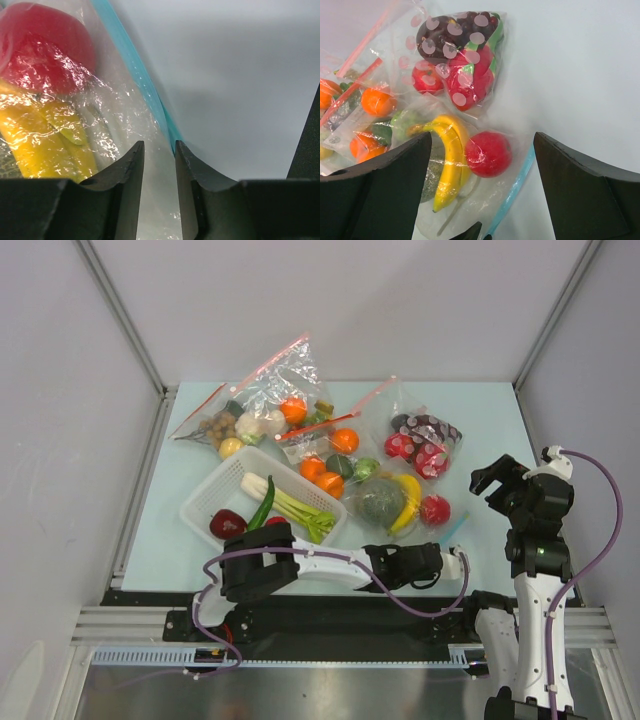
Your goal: Open the zip-top bag and remove the fake food
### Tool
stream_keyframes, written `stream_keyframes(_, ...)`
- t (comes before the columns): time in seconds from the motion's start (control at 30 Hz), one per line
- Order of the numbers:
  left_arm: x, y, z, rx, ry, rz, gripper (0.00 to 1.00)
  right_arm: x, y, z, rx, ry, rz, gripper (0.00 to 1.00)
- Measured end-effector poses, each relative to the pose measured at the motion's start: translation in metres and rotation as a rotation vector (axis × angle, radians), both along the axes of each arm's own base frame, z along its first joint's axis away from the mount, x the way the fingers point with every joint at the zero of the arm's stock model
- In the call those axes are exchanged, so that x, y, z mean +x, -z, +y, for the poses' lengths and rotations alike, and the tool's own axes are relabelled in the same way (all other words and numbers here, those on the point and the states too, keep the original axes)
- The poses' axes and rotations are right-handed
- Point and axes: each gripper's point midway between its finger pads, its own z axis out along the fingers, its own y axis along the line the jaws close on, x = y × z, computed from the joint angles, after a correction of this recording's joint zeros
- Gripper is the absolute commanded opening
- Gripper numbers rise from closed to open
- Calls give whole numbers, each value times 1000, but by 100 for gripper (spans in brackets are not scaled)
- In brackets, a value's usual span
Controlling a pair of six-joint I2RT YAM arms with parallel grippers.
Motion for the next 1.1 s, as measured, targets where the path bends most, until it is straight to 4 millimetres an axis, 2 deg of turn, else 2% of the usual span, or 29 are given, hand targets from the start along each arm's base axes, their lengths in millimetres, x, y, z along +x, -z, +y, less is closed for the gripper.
stream_keyframes(0.13,0,4,1,11,1,3,33,0,0,0,0,0,0,89)
stream_keyframes(0.23,-1,6,2,20,1,4,23,0,0,0,0,0,0,89)
stream_keyframes(0.27,-1,7,3,26,1,5,14,0,0,0,0,0,0,89)
stream_keyframes(0.37,-1,10,3,39,1,8,0,0,0,0,0,0,-1,89)
stream_keyframes(0.6,1,14,3,35,-11,62,0,-2,-5,-2,-7,14,-4,89)
stream_keyframes(0.7,13,9,6,-7,-48,148,0,-2,-14,-3,-11,17,-19,89)
stream_keyframes(0.8,38,-11,16,-93,-114,236,0,-2,-20,-3,-13,17,-32,89)
stream_keyframes(0.97,91,-73,30,-309,-228,305,0,-4,-27,7,13,-27,-56,88)
stream_keyframes(1.1,114,-108,34,-434,-266,323,0,-7,-33,23,50,-96,-77,86)
